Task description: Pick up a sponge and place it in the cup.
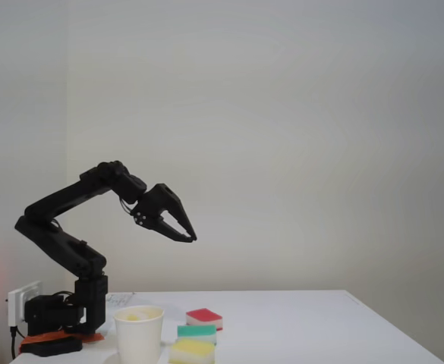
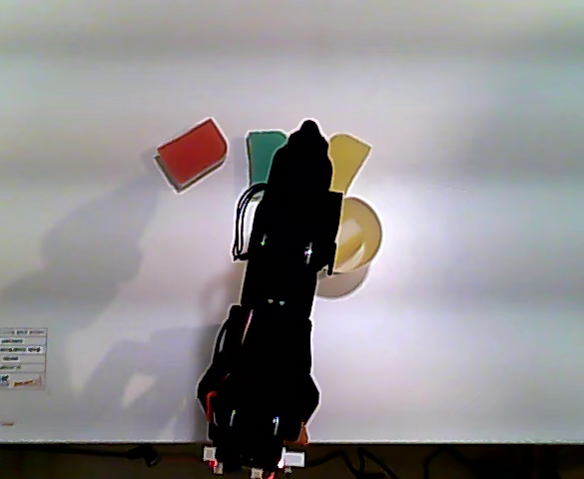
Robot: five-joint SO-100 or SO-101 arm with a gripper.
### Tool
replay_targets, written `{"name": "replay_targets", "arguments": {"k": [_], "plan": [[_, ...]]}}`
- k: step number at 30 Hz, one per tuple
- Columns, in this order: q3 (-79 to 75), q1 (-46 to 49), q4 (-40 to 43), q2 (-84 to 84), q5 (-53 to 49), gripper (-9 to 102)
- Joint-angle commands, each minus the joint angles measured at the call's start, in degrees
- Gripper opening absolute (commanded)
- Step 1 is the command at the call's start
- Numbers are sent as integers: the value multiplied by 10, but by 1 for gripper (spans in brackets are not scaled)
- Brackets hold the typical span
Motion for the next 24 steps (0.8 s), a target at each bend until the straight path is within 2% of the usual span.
{"name": "replay_targets", "arguments": {"k": [1, 9, 24], "plan": [[21, -18, -35, 32, -9, 0], [115, -67, -101, 133, -16, 0], [337, -87, -98, 369, -31, 0]]}}
